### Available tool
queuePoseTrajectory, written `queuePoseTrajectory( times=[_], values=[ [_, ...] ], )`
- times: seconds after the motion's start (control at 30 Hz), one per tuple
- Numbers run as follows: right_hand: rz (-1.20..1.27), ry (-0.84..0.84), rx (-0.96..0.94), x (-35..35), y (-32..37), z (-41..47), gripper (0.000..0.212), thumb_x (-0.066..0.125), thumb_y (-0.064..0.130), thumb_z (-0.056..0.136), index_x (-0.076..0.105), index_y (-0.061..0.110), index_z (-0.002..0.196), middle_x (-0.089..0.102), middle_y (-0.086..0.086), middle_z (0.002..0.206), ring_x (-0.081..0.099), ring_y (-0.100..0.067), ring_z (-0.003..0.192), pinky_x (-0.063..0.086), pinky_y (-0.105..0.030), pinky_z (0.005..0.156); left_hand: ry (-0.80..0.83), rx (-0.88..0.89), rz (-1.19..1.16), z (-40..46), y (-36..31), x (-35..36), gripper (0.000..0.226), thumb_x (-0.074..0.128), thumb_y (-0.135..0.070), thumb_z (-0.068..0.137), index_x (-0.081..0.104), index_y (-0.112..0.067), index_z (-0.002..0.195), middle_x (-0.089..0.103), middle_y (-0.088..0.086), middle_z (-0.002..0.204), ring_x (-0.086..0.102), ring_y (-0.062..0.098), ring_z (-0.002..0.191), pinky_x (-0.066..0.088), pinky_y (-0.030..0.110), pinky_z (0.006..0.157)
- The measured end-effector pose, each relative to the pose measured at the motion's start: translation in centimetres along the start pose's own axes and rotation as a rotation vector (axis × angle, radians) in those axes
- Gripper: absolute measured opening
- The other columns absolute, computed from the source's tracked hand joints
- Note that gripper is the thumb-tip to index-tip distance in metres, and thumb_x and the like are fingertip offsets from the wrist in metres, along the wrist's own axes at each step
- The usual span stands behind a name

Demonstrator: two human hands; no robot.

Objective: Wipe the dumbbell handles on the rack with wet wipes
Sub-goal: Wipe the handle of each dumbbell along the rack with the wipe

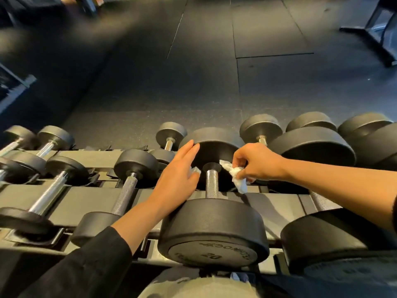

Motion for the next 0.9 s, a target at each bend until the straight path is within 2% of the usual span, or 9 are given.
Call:
queuePoseTrajectory(
  times=[0.13, 0.27, 0.4, 0.5, 0.57, 0.63, 0.73, 0.8, 0.9],
  values=[
    [-0.051, 0.077, -0.028, 2.3, -0.6, 0.0, 0.011, 0.073, 0.012, 0.078, 0.062, 0.012, 0.079, 0.062, -0.003, 0.075, 0.057, -0.011, 0.06, 0.051, -0.025, 0.063, -0.004, -0.045, 0.025, -0.3, -0.3, -0.2, 0.062, 0.05, -0.013, 0.097, 0.021, -0.027, 0.15, 0.01, -0.014, 0.158, 0.012, 0.004, 0.143, 0.013, 0.017, 0.107],
    [-0.039, 0.061, -0.091, 3.4, -0.3, 0.8, 0.011, 0.07, 0.011, 0.079, 0.064, 0.005, 0.087, 0.062, -0.009, 0.083, 0.055, -0.017, 0.071, 0.046, -0.024, 0.061, 0.006, -0.104, -0.034, -0.7, -1.0, 0.1, 0.06, 0.049, -0.012, 0.097, 0.025, -0.028, 0.149, 0.012, -0.015, 0.157, 0.013, 0.001, 0.142, 0.016, 0.018, 0.11],
    [0.022, 0.043, -0.157, 4.0, -0.1, 1.9, 0.012, 0.069, 0.012, 0.08, 0.063, 0.008, 0.089, 0.06, -0.005, 0.084, 0.053, -0.018, 0.076, 0.041, -0.022, 0.063, -0.027, -0.17, -0.045, -1.4, -1.5, 0.4, 0.054, 0.046, -0.013, 0.098, 0.03, -0.03, 0.147, 0.018, -0.016, 0.156, 0.018, 0.001, 0.141, 0.023, 0.028, 0.116],
    [0.133, 0.016, -0.161, 5.0, -0.7, 2.4, 0.015, 0.071, 0.01, 0.078, 0.063, 0.008, 0.09, 0.062, -0.006, 0.087, 0.056, -0.019, 0.078, 0.047, -0.027, 0.069, -0.086, -0.238, -0.022, -1.6, -1.4, 0.0, 0.052, 0.046, -0.014, 0.098, 0.034, -0.03, 0.145, 0.023, -0.014, 0.155, 0.025, 0.005, 0.139, 0.03, 0.036, 0.114],
    [0.22, -0.003, -0.161, 5.5, -0.9, 2.3, 0.018, 0.073, 0.009, 0.077, 0.063, 0.005, 0.092, 0.064, -0.007, 0.089, 0.058, -0.019, 0.079, 0.051, -0.03, 0.073, -0.107, -0.264, 0.002, -1.7, -1.4, -0.3, 0.051, 0.046, -0.013, 0.098, 0.035, -0.03, 0.145, 0.025, -0.014, 0.154, 0.026, 0.005, 0.138, 0.027, 0.032, 0.115],
    [0.344, -0.022, -0.15, 5.6, -1.1, 2.1, 0.018, 0.073, 0.006, 0.078, 0.064, 0.005, 0.093, 0.064, -0.007, 0.089, 0.058, -0.015, 0.078, 0.05, -0.026, 0.072, -0.115, -0.278, 0.016, -1.8, -1.4, -0.4, 0.051, 0.046, -0.012, 0.098, 0.036, -0.03, 0.144, 0.027, -0.014, 0.153, 0.026, 0.004, 0.138, 0.024, 0.028, 0.114],
    [0.544, -0.049, -0.125, 5.6, -1.8, 1.7, 0.016, 0.073, 0.002, 0.076, 0.065, 0.013, 0.085, 0.064, -0.002, 0.086, 0.059, -0.012, 0.081, 0.049, -0.019, 0.071, -0.135, -0.294, 0.001, -1.8, -1.3, -0.4, 0.051, 0.046, -0.01, 0.097, 0.038, -0.03, 0.143, 0.03, -0.014, 0.151, 0.03, 0.002, 0.134, 0.035, 0.036, 0.111],
    [0.648, -0.033, -0.127, 5.7, -1.7, 1.3, 0.021, 0.075, 0.0, 0.074, 0.066, 0.019, 0.08, 0.065, 0.002, 0.084, 0.061, -0.01, 0.081, 0.05, -0.019, 0.072, -0.146, -0.296, 0.014, -1.7, -1.1, -0.4, 0.049, 0.046, -0.011, 0.097, 0.04, -0.031, 0.142, 0.031, -0.015, 0.15, 0.029, -0.004, 0.13, 0.033, 0.032, 0.112],
    [0.744, 0.017, -0.127, 5.9, -1.5, 0.7, 0.019, 0.074, -0.003, 0.074, 0.069, 0.016, 0.079, 0.068, 0.0, 0.085, 0.064, -0.012, 0.082, 0.054, -0.022, 0.073, -0.138, -0.29, 0.007, -1.6, -1.0, -0.3, 0.05, 0.047, -0.011, 0.097, 0.04, -0.032, 0.142, 0.032, -0.018, 0.148, 0.036, 0.003, 0.131, 0.04, 0.04, 0.107]
  ],
)
Point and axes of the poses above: each hand's wrist, its own z-axis towards the middle knuckle, its own x-axis out of the palm, y = z × x, the point moved 9 cm from there along z, towards the middle knuckle
